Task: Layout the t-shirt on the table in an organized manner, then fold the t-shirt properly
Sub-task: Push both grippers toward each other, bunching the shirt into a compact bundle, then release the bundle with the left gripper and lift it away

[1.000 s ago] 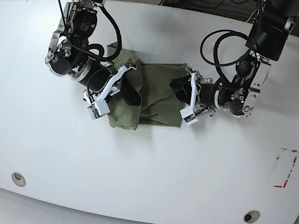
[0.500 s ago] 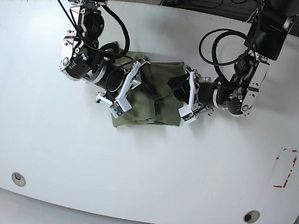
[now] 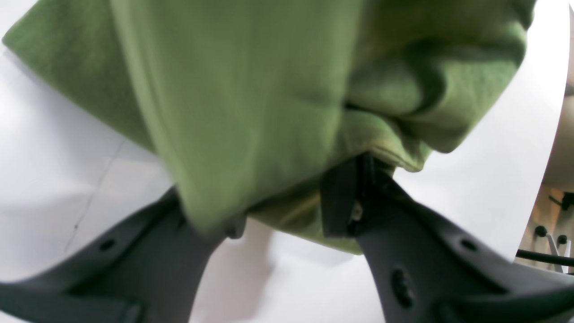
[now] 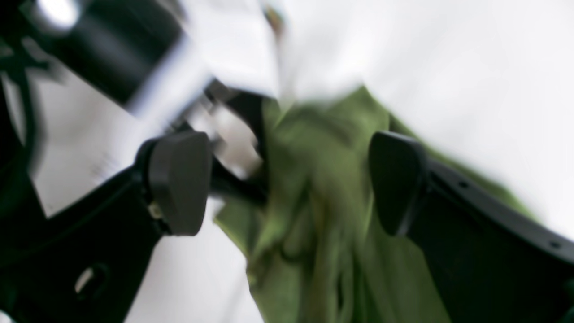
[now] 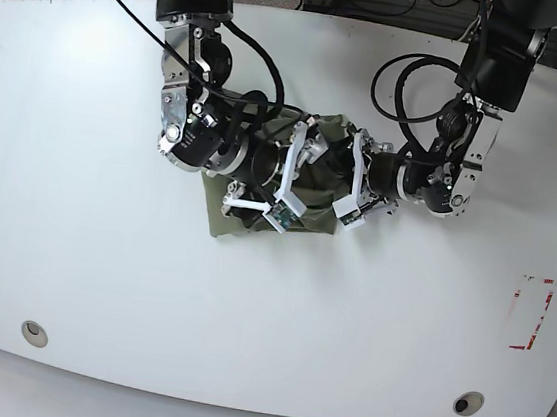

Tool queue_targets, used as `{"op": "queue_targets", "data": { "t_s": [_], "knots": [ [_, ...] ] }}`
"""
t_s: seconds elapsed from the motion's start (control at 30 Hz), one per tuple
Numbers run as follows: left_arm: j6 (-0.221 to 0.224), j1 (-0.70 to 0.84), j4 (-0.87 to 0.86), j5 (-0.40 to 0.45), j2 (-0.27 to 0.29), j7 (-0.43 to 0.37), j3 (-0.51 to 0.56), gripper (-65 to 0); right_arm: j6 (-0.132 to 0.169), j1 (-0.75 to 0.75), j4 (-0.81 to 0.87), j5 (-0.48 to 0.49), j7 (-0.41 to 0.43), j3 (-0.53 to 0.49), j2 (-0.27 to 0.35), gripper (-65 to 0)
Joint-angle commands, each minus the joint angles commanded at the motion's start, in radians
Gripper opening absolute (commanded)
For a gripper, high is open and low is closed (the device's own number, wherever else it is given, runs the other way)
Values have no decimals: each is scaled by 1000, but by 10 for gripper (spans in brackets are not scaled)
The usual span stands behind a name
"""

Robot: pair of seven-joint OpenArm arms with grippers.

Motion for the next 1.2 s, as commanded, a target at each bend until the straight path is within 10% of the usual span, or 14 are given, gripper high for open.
{"op": "queue_targets", "data": {
  "t_s": [0.63, 1.2],
  "knots": [
    [0, -5, 2, -29, 43, -2, -193, -408, 0, -40, 49, -8, 68, 3, 167, -125],
    [0, 0, 87, -224, 34, 3, -304, -304, 0, -54, 46, -14, 74, 3, 158, -125]
  ]
}}
